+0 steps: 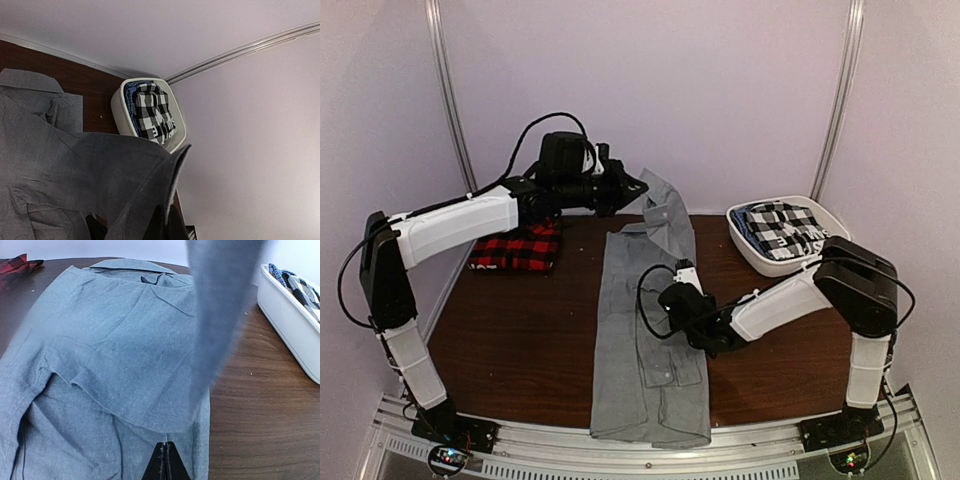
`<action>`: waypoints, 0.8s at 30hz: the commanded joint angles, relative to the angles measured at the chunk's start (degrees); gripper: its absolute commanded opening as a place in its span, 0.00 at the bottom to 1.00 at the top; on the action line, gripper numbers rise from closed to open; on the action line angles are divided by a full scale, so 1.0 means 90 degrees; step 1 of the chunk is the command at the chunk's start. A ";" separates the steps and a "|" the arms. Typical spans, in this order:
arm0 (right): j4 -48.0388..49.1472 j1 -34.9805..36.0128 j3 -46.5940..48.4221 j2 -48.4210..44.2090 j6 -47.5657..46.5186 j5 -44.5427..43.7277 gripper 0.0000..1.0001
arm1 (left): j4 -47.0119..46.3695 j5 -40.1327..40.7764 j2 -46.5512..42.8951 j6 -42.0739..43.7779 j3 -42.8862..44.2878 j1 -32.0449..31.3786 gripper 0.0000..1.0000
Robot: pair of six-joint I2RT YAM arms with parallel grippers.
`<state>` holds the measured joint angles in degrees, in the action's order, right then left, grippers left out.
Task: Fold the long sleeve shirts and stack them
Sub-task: Fold the sleeve of the rectangle-folded shirt.
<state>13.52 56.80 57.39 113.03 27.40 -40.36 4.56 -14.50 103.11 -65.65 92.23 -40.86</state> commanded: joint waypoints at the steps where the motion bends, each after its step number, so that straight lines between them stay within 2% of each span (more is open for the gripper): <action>1: 0.0993 -0.0028 -0.0593 -0.0519 0.0106 0.0987 0.04 | -0.0253 0.0392 -0.0555 0.0160 -0.0412 0.0090 0.00; 7: 0.1880 -0.0002 -0.1325 -0.1100 -0.0132 0.2263 0.08 | -0.0353 0.0829 -0.1019 -0.0145 -0.1409 0.0116 0.00; 12: 0.2072 0.0066 -0.1939 -0.1817 -0.0049 0.2555 0.10 | -0.0618 0.1245 -0.1462 -0.0777 -0.2503 0.0116 0.00; 19: 0.1393 0.0033 -0.2200 -0.2874 0.0178 0.2547 0.15 | -0.0673 0.1449 -0.2047 -0.1689 -0.3871 -0.0006 0.00; 24: 0.0996 -0.0021 -0.2084 -0.3291 0.0353 0.2931 0.18 | -0.0667 0.1463 -0.2346 -0.2352 -0.4831 -0.0427 0.00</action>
<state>26.39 57.06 38.04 85.76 28.75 -17.23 0.91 -2.39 84.55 -80.58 53.74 -41.76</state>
